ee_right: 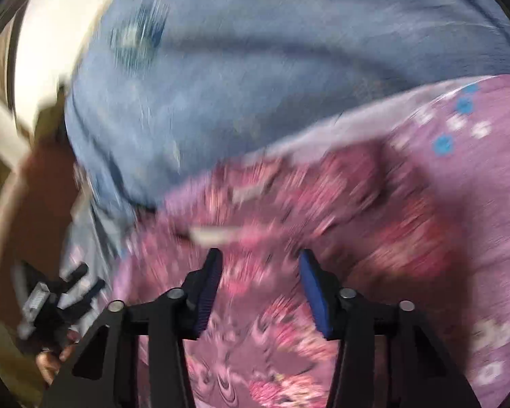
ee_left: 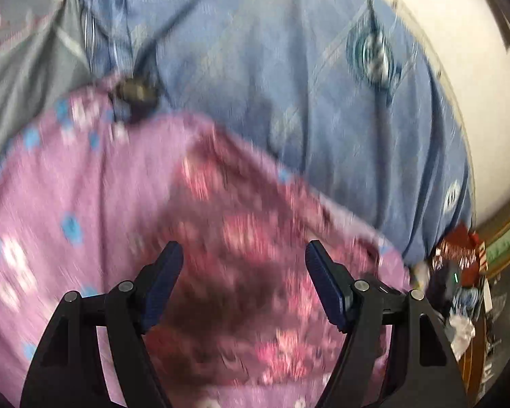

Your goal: Fold small clothes

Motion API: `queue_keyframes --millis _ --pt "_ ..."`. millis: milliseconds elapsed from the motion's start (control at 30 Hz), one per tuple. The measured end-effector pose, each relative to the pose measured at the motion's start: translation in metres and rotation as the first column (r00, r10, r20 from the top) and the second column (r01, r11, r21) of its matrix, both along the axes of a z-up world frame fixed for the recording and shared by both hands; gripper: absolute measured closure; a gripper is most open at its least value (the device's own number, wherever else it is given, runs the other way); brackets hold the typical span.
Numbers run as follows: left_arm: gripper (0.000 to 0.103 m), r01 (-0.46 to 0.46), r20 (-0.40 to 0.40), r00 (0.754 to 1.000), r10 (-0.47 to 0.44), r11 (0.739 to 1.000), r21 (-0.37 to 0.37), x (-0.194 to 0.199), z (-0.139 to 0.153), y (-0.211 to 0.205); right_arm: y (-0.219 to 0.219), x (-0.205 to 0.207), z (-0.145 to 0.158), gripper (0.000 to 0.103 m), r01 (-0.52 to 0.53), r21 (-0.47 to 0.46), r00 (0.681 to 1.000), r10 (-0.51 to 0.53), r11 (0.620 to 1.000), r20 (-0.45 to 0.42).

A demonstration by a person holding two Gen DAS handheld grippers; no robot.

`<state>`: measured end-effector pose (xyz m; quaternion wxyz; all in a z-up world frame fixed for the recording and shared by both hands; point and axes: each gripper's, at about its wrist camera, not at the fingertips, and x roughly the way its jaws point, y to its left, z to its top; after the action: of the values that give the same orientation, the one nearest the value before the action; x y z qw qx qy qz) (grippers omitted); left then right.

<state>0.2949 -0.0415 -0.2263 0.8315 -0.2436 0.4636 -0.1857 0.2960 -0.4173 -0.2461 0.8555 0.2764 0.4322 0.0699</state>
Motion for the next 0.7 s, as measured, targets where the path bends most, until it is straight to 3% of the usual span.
queue_keyframes --millis 133,200,267,367,400,467,567,700 --pt "0.031 -0.006 -0.045 0.999 0.011 0.993 0.116 0.006 -0.035 -0.013 0.05 0.037 -0.029 0.065 -0.072 -0.123 0.993 0.06 0.99 -0.1" --pt "0.032 -0.004 -0.056 0.998 0.012 0.99 0.141 0.011 -0.042 -0.016 0.056 0.061 -0.031 0.065 -0.062 -0.177 0.995 0.047 0.982 -0.089" --pt "0.032 0.002 -0.037 0.999 0.004 0.985 0.172 0.015 -0.038 -0.021 0.049 0.099 -0.031 0.064 0.003 -0.169 0.996 -0.017 0.986 -0.083" --pt "0.032 0.002 -0.033 0.999 0.004 0.982 0.187 0.022 -0.037 -0.016 0.028 0.125 -0.012 0.065 0.13 -0.133 0.991 -0.127 0.983 0.031" --pt "0.032 -0.004 -0.044 0.999 0.012 0.985 0.171 0.024 -0.037 -0.012 0.017 0.125 -0.001 0.061 0.203 -0.113 0.977 -0.193 0.973 0.094" --pt "0.032 -0.023 -0.049 0.998 0.031 0.987 0.157 0.025 -0.035 -0.005 0.006 0.116 0.01 0.061 0.251 -0.074 0.962 -0.24 0.965 0.128" --pt "0.032 -0.061 -0.031 0.997 0.067 0.982 0.177 0.022 -0.026 0.006 0.005 0.089 0.018 0.061 0.219 -0.095 0.969 -0.205 0.971 0.135" --pt "0.032 -0.058 -0.041 0.997 0.071 0.965 0.255 0.017 -0.029 0.011 0.002 0.017 0.022 0.061 0.186 -0.125 0.978 -0.171 0.975 0.12"
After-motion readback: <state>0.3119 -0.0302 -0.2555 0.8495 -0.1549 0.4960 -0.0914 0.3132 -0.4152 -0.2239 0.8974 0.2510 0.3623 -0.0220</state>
